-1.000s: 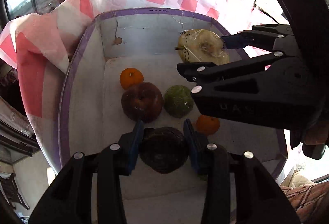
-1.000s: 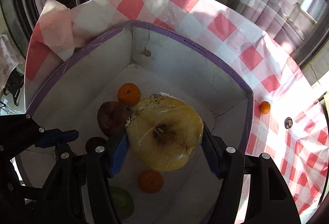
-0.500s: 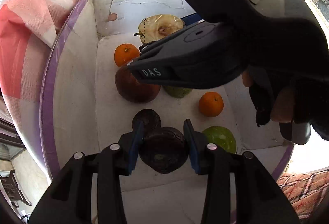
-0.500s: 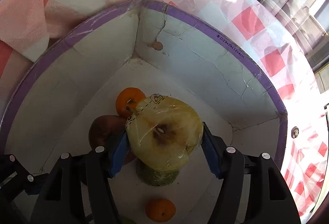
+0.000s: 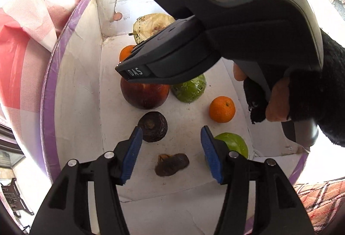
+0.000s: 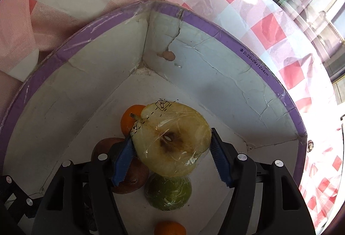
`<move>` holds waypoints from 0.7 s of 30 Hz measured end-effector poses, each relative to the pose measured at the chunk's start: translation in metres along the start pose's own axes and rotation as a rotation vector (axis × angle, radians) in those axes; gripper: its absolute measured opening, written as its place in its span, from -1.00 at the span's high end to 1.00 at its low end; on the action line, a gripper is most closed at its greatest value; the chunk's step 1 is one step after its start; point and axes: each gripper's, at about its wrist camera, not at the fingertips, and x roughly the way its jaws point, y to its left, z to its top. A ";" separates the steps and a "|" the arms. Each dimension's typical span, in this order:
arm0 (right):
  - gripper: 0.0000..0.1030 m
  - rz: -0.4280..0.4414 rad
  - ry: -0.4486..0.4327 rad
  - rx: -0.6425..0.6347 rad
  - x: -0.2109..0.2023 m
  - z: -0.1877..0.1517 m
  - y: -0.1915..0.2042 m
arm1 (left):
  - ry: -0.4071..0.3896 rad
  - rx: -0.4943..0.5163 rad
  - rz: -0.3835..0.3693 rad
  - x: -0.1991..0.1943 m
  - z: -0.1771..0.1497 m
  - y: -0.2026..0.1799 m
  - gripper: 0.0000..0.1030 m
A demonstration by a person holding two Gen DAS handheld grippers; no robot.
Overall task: Organize fruits
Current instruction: 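Release the passion fruit and pear half into the box with both tools, then grasp the small orange with the left tool while the right tool grasps the last passion fruit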
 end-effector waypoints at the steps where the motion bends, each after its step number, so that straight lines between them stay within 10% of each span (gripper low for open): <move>1: -0.35 0.001 -0.014 0.001 -0.004 0.000 -0.001 | -0.004 0.005 -0.001 -0.001 0.001 -0.002 -0.26; 14: -0.67 0.042 -0.146 0.134 -0.058 -0.013 -0.047 | -0.077 0.037 0.027 -0.019 -0.005 -0.015 -0.81; 21: -0.68 0.078 -0.279 0.286 -0.118 -0.069 -0.100 | -0.264 0.044 0.109 -0.056 0.001 -0.026 -0.96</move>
